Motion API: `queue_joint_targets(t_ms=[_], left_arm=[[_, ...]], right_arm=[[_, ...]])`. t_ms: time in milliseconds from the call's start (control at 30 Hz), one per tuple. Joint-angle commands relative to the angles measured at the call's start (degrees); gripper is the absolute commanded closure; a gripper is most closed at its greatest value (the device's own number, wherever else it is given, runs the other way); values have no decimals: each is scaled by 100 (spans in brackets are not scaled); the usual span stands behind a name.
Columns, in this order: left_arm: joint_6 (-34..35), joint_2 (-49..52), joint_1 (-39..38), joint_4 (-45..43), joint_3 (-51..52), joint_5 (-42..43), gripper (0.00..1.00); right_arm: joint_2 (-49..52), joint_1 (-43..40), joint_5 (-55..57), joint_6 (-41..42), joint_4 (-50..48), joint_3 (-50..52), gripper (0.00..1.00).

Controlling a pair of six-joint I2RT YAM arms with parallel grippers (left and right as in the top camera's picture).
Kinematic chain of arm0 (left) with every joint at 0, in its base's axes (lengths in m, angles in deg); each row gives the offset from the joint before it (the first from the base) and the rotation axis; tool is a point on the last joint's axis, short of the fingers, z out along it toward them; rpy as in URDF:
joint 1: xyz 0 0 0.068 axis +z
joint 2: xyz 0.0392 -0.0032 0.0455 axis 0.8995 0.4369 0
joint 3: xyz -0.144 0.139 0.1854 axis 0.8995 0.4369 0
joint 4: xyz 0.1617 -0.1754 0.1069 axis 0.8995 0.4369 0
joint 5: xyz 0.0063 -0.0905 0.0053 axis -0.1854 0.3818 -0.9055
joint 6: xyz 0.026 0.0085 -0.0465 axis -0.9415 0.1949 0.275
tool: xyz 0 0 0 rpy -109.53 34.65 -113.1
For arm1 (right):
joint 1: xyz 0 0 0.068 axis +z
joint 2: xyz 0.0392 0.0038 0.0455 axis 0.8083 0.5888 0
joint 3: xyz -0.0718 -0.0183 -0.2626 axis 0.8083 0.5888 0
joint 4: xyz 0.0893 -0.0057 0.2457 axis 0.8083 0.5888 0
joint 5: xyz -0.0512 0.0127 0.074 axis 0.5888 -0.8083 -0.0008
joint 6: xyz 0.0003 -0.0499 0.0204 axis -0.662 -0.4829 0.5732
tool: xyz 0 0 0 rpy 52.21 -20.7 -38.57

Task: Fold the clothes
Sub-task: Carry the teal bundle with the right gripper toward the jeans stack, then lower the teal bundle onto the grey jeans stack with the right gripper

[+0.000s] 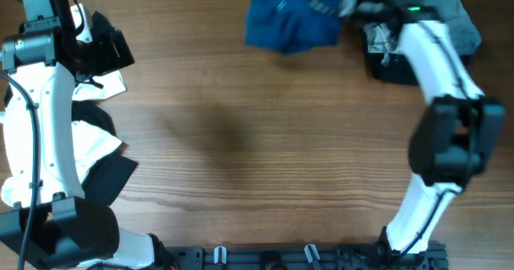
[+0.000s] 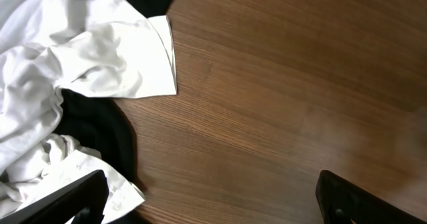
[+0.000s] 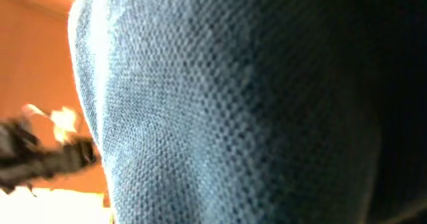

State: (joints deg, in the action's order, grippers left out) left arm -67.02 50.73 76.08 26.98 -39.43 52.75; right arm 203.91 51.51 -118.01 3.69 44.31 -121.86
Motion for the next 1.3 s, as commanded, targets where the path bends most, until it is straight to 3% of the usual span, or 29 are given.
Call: queue_joint_targets(t_ms=[0,300,667,867,1033,1167,1267], left_arm=[[13,35,-26,7,-20,72,0],[13,35,-26,11,-20,70,0],[13,35,-26,9,-20,72,0],[13,35,-26,2,-20,72,0],[17,35,-26,-85,-20,107,0],[35,35,-26,-87,-20,160,0],[35,35,-26,-87,-20,157,0]], right_arm=[[-352,-616,238,1082,-254,-153,96],[-275,-1390,1919,1923,-1008,-153,96],[632,-1757,2229,2625,-2710,-153,96],[994,-2079,2035,2109,-2367,-146,96],[997,-2332,1945,1091,-1019,-142,95],[986,-2470,1950,326,-48,-142,64],[922,-2544,1950,-70,444,-142,53]])
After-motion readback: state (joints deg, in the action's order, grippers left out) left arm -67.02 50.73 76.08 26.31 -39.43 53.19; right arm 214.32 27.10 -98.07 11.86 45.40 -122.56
